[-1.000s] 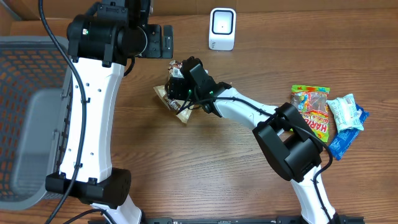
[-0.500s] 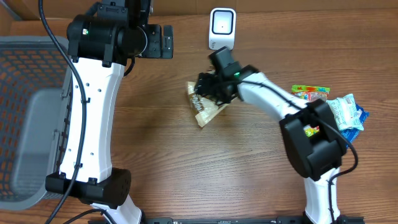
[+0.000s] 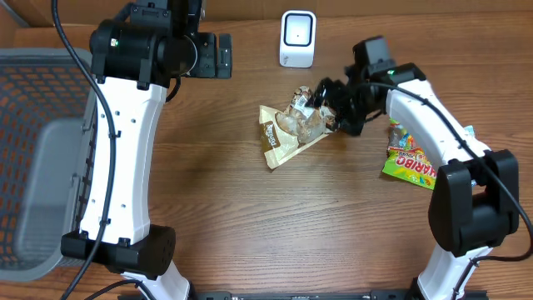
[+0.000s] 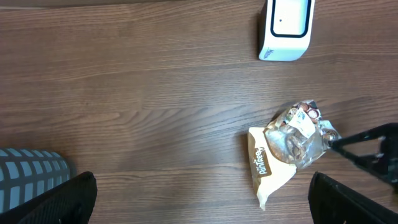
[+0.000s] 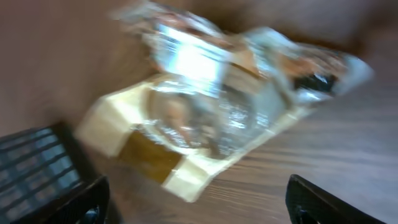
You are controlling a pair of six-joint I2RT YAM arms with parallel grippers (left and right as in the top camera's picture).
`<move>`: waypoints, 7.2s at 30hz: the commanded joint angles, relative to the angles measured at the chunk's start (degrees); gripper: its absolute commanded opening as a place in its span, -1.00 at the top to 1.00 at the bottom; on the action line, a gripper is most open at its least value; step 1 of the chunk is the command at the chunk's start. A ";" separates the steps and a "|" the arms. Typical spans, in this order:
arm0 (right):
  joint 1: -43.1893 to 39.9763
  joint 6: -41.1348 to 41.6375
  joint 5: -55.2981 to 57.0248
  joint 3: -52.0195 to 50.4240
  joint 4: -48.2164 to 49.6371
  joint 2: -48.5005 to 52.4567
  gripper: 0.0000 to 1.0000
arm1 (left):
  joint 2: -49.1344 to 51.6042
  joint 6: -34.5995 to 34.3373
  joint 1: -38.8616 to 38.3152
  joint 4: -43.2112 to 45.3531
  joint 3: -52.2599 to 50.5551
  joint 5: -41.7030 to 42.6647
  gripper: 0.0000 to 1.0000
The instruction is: Scan the item barcode
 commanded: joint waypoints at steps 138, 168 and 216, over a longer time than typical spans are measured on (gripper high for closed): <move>2.82 -18.67 0.79 -2.60 3.72 10.58 -0.40 | 0.48 1.11 0.20 0.20 -0.15 -0.31 -1.00; 9.86 -22.10 36.50 2.51 -8.46 -4.46 0.92 | 0.48 1.11 0.20 0.20 -0.15 -0.31 -1.00; 35.58 -23.56 78.60 2.38 -25.66 7.50 0.92 | 0.48 1.11 0.20 0.22 -0.15 -0.31 -0.99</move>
